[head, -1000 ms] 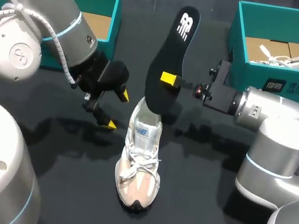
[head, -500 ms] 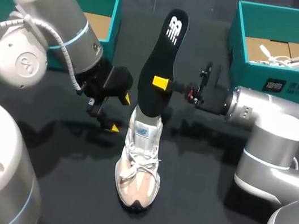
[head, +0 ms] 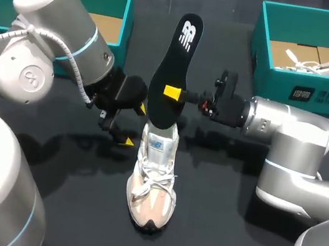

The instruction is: Take the shoe out of the shoebox, open the shoe tongue, remove and reinsert the insole, then place the shoe into the shoebox

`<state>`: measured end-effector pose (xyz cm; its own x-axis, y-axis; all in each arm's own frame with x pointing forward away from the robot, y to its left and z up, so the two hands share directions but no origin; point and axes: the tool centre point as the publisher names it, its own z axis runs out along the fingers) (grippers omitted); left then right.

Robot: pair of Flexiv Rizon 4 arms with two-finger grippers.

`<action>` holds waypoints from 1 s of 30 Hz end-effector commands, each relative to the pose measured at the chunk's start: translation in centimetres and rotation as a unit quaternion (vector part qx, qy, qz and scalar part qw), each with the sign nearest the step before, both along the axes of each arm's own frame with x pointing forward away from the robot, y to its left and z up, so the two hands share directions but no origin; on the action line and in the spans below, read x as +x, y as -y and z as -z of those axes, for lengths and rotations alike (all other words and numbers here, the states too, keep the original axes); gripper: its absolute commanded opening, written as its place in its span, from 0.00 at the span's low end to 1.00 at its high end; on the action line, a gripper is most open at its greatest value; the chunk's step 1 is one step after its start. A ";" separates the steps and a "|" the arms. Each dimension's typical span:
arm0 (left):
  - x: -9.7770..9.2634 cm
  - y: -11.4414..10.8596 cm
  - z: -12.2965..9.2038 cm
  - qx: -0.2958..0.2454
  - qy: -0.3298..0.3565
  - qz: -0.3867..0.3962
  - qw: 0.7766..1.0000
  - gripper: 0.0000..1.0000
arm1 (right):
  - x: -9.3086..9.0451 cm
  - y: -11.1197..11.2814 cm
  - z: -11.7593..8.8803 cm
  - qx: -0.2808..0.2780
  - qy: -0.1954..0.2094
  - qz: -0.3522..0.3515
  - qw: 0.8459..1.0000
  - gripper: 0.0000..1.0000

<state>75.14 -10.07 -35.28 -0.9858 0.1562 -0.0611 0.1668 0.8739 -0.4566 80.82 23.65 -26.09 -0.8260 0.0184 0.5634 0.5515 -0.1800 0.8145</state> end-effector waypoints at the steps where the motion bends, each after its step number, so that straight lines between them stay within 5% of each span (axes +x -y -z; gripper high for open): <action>1: -0.1 0.2 0.3 0.008 0.009 -0.003 1.000 1.00 | 0.0 -0.1 0.0 -0.001 -0.001 -0.001 1.000 0.00; 30: 0.2 0.9 0.5 0.010 -0.018 -0.002 1.000 1.00 | -0.6 0.6 1.8 0.011 0.029 0.002 1.000 0.00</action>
